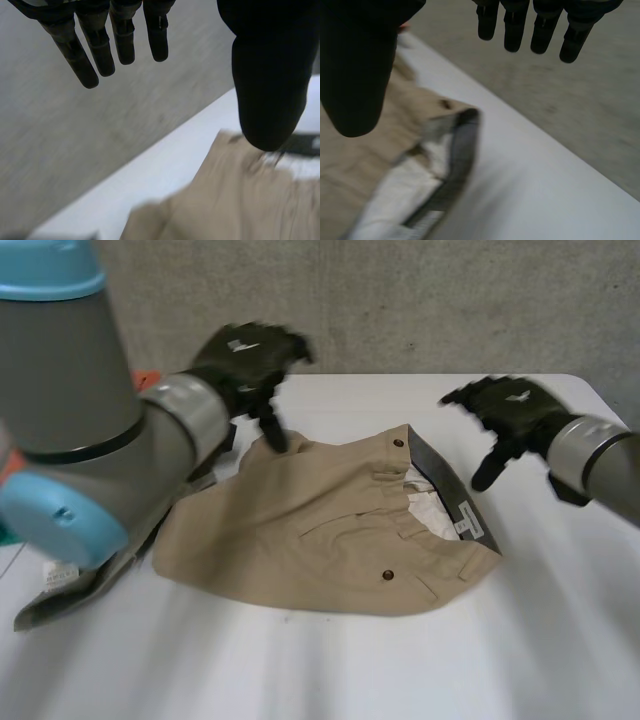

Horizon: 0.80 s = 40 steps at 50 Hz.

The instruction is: Fold the laundry.

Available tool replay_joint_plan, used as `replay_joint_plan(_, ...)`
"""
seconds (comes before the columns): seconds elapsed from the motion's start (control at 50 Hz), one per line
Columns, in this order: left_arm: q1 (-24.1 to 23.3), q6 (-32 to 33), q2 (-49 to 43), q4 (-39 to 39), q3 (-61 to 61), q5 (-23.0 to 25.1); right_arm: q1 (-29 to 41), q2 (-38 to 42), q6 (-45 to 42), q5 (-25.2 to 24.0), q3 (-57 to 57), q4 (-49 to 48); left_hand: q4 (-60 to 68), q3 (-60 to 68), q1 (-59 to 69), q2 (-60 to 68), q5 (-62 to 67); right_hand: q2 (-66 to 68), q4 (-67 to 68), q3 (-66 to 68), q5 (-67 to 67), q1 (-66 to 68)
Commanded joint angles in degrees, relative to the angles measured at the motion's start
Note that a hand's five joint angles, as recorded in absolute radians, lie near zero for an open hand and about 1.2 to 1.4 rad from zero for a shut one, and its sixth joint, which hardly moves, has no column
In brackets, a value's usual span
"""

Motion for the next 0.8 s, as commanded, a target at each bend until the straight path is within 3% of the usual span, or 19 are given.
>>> replay_joint_plan(0.02,5.11,-0.15,8.58,0.31,-20.06,-3.94,5.43,2.78,-12.77,-6.51,3.35,-0.22,-0.84,-1.63,-1.84,-0.88,-0.15,12.66,12.69,12.66,12.26,12.66)
replay_joint_plan(0.12,10.46,2.56,8.24,5.83,-31.92,1.15,8.85,10.14,-14.81,-4.14,-0.59,-0.32,3.35,2.56,2.35,3.31,4.04,15.84,15.87,15.84,15.44,15.84)
replay_joint_plan(0.26,16.89,7.83,1.39,14.71,-35.11,3.88,10.97,20.96,-12.35,-0.01,-10.87,0.3,3.87,3.08,2.87,3.84,4.56,23.1,23.12,23.1,22.7,23.1)
replay_joint_plan(0.38,17.07,13.99,-4.15,18.5,-32.74,4.24,11.94,26.95,-8.66,1.93,-17.12,-0.22,2.7,1.9,1.69,2.66,3.38,23.43,23.46,23.43,23.04,23.44)
replay_joint_plan(0.52,16.46,17.78,-11.01,17.8,-27.82,3.1,12.99,31.35,-6.37,4.56,-21.43,-2.86,8.23,7.44,7.23,8.2,8.92,23.43,23.46,23.43,23.04,23.44)
replay_joint_plan(0.6,15.75,18.31,-13.47,17.71,-25.36,1.69,13.43,32.4,-6.02,5.53,-22.23,-4.7,18.47,17.68,17.47,18.43,19.16,23.43,23.46,23.43,23.04,23.44)
replay_joint_plan(0.68,15.14,18.31,-14.09,17.45,-23.33,-0.24,13.87,32.93,-5.75,5.89,-22.58,-6.37,41.33,40.54,40.33,41.3,42.02,27.62,27.65,27.62,27.23,27.63)
replay_joint_plan(0.72,14.87,18.05,-13.48,17.45,-22.37,-0.6,14.05,33.28,-5.49,6.06,-22.84,-7.25,59.66,58.87,58.66,59.62,60.35,40.2,40.23,40.2,39.81,40.21)
replay_joint_plan(0.78,14.61,17.52,-10.94,17.45,-21.75,-0.77,14.22,33.2,-5.31,6.59,-23.54,-7.34,62.06,61.26,61.05,62.02,62.74,66.11,66.13,66.11,65.71,66.11)
replay_joint_plan(0.8,14.61,17.34,-10.06,17.36,-21.57,-0.77,14.22,33.02,-5.31,6.85,-23.72,-7.17,62.06,61.26,61.05,62.02,62.74,66.18,66.21,66.18,65.78,66.18)
